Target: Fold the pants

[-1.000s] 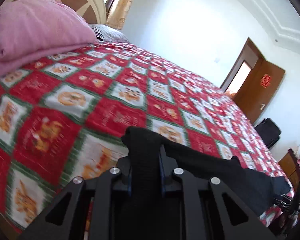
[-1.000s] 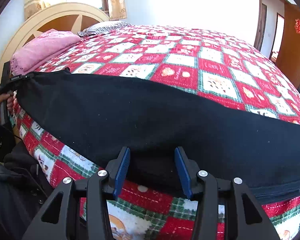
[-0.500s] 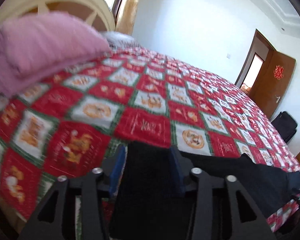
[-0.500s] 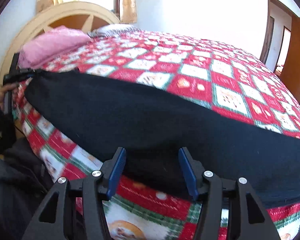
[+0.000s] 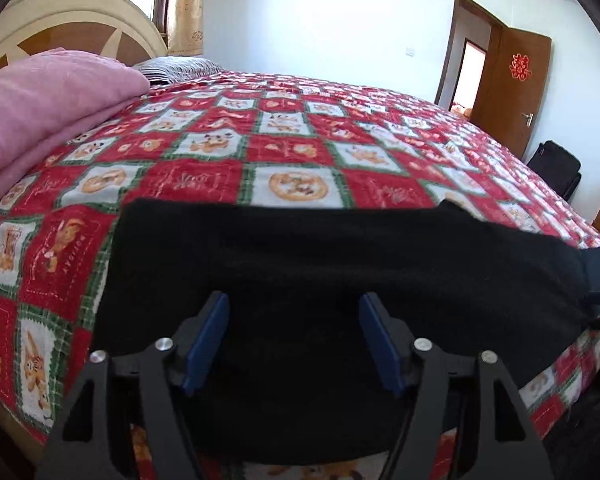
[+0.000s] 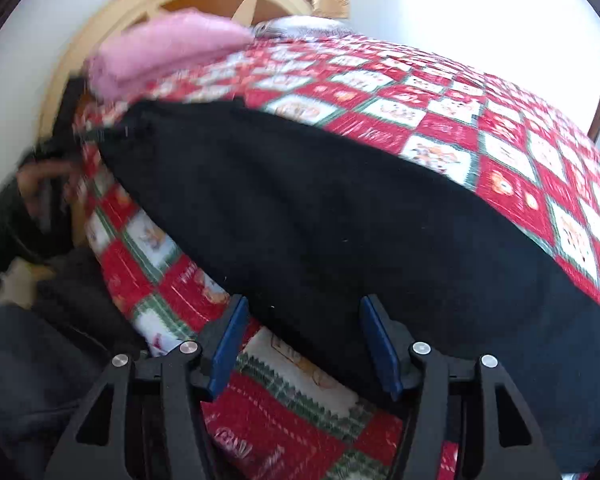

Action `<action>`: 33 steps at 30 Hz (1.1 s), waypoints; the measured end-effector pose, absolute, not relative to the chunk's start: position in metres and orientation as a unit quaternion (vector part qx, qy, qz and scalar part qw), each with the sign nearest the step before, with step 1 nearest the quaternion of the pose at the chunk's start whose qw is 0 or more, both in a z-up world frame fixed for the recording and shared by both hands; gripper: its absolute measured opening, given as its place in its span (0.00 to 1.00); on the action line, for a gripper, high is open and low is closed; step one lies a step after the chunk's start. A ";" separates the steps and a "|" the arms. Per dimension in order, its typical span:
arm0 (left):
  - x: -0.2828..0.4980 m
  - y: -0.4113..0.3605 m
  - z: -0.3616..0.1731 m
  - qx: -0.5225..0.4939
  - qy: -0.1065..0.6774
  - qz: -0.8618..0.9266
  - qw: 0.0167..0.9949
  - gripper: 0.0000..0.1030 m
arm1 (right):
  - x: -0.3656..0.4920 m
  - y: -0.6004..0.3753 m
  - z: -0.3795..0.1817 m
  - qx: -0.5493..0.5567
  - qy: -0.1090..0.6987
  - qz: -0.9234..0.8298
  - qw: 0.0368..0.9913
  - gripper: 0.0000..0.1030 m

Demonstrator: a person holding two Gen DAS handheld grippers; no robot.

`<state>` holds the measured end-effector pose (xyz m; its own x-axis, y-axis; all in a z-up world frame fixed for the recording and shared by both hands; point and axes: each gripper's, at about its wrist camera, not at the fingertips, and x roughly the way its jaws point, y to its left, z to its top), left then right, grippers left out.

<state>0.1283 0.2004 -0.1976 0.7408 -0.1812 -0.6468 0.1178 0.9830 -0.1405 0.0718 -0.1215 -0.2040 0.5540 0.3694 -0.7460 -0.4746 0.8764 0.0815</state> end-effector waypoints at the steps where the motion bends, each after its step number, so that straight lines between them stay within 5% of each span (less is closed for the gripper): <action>1: 0.127 0.200 -0.193 -0.050 0.346 -0.084 0.933 0.68 | 0.072 -0.131 -0.199 -0.045 0.407 0.236 0.881 0.58; 10: 0.119 0.154 -0.168 -0.044 0.323 -0.131 0.936 0.75 | 0.030 -0.327 -0.118 0.114 0.323 0.016 0.939 0.58; 16: 0.124 0.131 -0.186 -0.022 0.351 -0.151 0.924 0.75 | -0.013 -0.438 -0.120 0.216 0.321 -0.115 0.915 0.54; 26: 0.121 0.138 -0.199 -0.035 0.361 -0.146 0.920 0.76 | -0.012 -0.459 -0.154 0.227 0.363 -0.116 0.896 0.20; 31: 0.121 0.136 -0.200 -0.030 0.360 -0.144 0.921 0.77 | -0.013 -0.461 -0.156 0.220 0.363 -0.121 0.897 0.18; 33: 0.121 0.136 -0.200 -0.032 0.360 -0.145 0.921 0.77 | -0.012 -0.459 -0.157 0.209 0.367 -0.119 0.899 0.01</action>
<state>0.1214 0.1361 -0.2003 0.6979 -0.2909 -0.6545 0.2442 0.9557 -0.1644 -0.0121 -0.4591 -0.1570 0.7019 -0.0614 -0.7096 0.3680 0.8842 0.2875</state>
